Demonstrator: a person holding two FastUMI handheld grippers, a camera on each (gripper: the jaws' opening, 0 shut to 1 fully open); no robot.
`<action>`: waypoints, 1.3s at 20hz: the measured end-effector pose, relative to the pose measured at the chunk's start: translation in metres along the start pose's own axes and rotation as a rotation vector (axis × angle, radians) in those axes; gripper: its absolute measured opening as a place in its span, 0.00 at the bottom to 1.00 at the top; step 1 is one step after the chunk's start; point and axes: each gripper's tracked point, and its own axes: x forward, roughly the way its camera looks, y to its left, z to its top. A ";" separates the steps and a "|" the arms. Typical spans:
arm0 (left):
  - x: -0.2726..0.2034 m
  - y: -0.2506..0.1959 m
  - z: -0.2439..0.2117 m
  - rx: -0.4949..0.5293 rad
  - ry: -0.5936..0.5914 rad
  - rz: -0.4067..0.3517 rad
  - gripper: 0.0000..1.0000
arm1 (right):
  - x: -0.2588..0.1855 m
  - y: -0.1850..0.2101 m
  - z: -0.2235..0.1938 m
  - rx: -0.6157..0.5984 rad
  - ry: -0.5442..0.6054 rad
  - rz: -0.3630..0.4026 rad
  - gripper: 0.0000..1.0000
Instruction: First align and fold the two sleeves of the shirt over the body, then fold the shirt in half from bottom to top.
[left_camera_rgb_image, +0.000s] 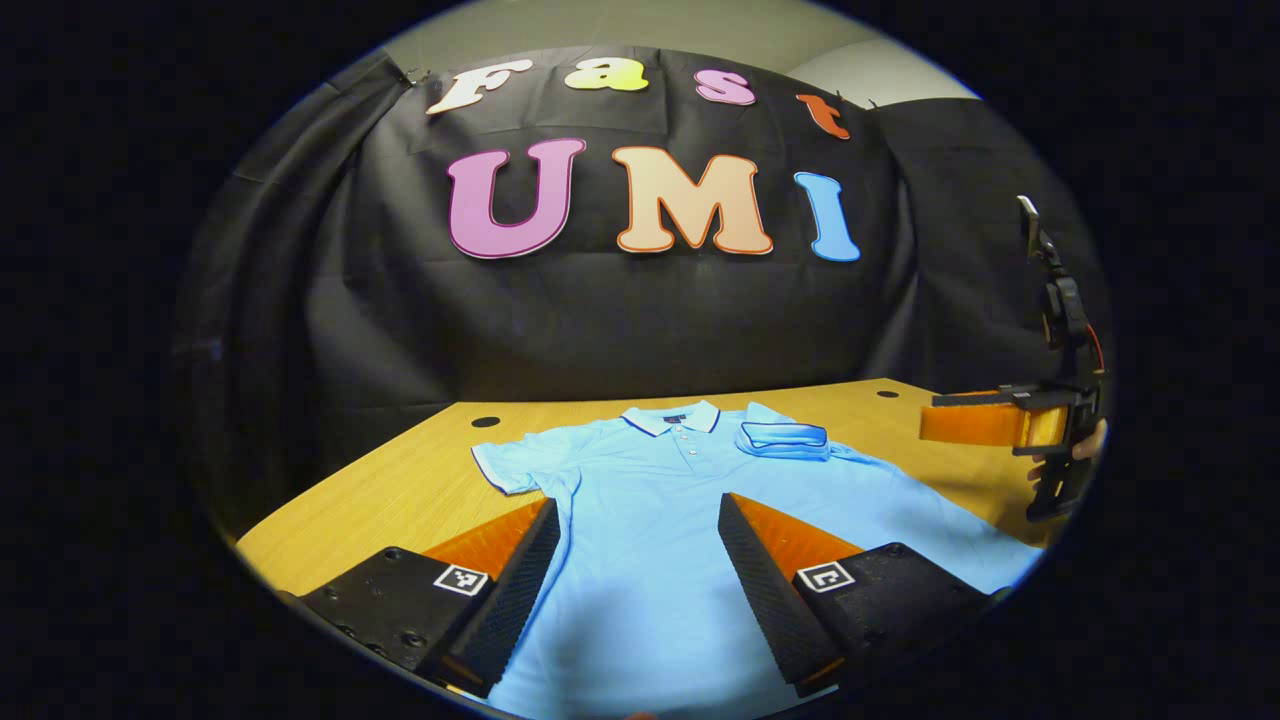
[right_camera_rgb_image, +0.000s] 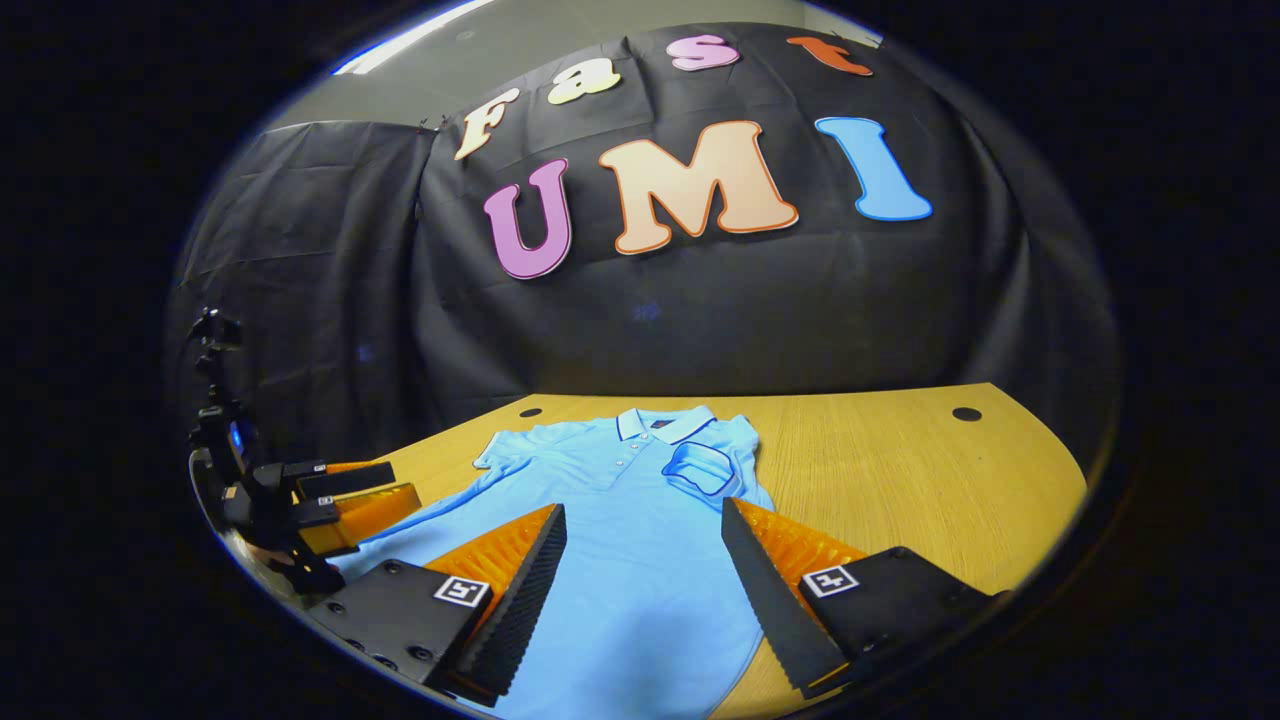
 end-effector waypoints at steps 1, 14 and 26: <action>0.003 0.008 0.002 0.003 0.018 0.006 0.96 | -0.005 -0.002 -0.004 0.005 0.007 -0.002 0.97; 0.126 0.135 0.012 -0.163 0.327 0.022 0.95 | -0.027 -0.009 -0.013 -0.012 -0.009 -0.033 0.98; 0.211 0.183 -0.068 -0.114 0.576 0.119 0.95 | -0.028 -0.014 -0.017 0.001 0.002 -0.029 0.98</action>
